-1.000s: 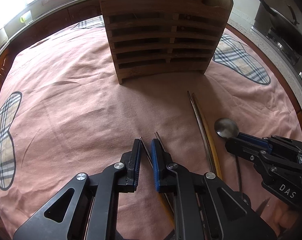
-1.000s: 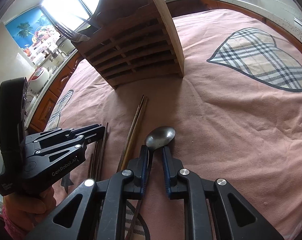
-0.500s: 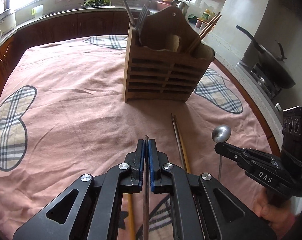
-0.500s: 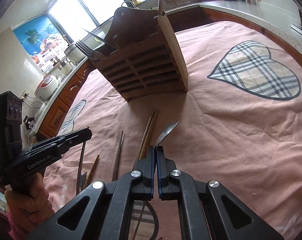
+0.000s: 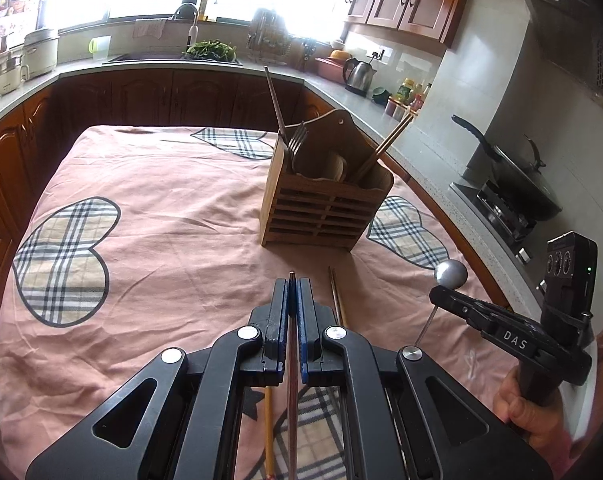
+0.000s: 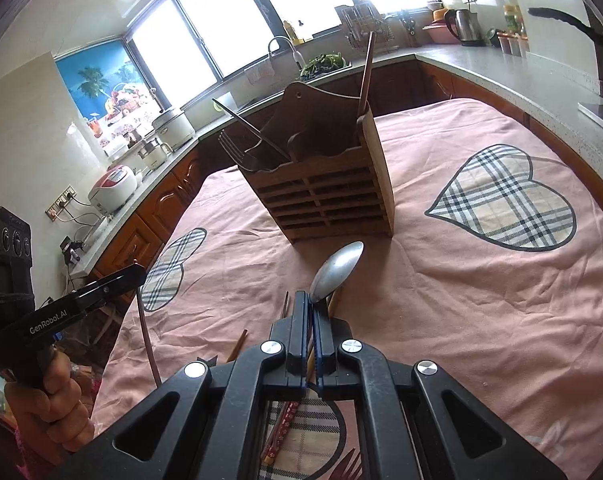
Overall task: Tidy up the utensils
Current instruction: 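Lift and carry the metal chopstick with the left tool while the right tool carries the spoon to the holder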
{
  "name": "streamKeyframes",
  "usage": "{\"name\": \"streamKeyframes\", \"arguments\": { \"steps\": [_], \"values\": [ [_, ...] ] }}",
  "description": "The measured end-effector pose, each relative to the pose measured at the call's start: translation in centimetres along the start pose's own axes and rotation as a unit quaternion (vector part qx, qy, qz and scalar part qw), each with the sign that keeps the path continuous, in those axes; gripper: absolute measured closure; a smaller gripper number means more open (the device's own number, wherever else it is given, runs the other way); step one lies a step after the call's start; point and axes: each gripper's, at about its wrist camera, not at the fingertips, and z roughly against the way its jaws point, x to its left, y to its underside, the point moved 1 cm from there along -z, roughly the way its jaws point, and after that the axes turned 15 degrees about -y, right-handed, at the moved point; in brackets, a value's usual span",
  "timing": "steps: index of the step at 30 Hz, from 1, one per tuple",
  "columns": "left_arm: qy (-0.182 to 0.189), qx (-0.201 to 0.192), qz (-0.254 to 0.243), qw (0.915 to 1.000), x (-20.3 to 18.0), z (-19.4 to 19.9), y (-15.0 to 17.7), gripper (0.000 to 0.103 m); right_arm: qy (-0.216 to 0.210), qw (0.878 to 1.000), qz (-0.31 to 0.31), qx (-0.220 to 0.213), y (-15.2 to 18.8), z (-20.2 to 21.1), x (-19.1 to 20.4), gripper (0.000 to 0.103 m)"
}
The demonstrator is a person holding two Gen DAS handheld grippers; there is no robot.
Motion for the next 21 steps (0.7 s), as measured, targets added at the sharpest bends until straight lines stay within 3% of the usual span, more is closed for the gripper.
{"name": "streamKeyframes", "arguments": {
  "steps": [10,21],
  "values": [
    [0.006,-0.058,0.071,0.9958,3.1,3.7,0.2,0.100,0.010,0.999,0.036,-0.027,-0.3,1.8,2.3,0.101],
    [-0.005,-0.113,0.106,0.9880,4.0,5.9,-0.5,0.100,0.022,0.996,0.059,-0.060,-0.8,3.4,3.5,0.101]
  ]
}}
